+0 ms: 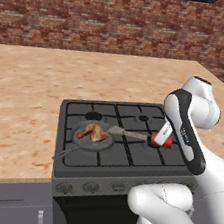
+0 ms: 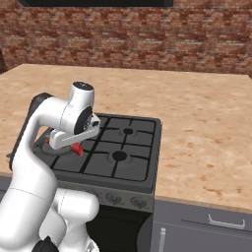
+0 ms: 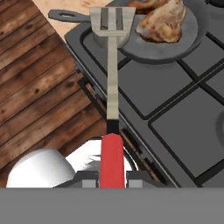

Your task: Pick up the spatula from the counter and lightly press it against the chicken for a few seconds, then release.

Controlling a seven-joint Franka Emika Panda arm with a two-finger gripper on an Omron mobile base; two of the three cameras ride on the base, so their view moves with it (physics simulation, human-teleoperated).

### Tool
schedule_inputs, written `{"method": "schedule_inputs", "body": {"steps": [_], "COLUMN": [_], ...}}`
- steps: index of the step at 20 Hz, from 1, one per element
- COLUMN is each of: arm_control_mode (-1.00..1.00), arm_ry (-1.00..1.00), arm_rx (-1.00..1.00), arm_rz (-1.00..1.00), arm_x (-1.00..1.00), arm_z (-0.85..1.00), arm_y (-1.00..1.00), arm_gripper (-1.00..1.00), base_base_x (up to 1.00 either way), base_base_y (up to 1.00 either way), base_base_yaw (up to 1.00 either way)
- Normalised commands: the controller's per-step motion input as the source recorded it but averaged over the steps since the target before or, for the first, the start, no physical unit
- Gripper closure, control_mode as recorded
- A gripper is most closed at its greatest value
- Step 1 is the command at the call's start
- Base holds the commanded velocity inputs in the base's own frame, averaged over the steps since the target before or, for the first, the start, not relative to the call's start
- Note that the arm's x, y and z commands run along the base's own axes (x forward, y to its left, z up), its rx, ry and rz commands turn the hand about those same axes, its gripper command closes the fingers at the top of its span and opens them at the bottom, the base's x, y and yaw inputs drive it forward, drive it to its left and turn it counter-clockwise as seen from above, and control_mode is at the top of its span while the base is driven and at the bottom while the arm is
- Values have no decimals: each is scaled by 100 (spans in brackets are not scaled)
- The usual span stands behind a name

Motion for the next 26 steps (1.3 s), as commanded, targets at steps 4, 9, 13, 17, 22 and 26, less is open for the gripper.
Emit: {"method": "schedule_inputs", "body": {"steps": [4, 9, 13, 17, 22, 26], "arm_control_mode": [-100, -100, -100, -100, -100, -100], "arm_ry": [0, 0, 0, 0, 0, 0], "arm_rx": [0, 0, 0, -1, -1, -1], "arm_rz": [0, 0, 0, 0, 0, 0], "arm_x": [5, 4, 3, 3, 2, 3], "arm_z": [-1, -1, -7, -9, -5, 0], "arm_y": [0, 1, 3, 5, 4, 2], "arm_gripper": [100, 100, 100, 100, 100, 100], "base_base_x": [0, 0, 0, 0, 0, 0], "base_base_y": [0, 0, 0, 0, 0, 0], "base_base_yaw": [0, 0, 0, 0, 0, 0]}}
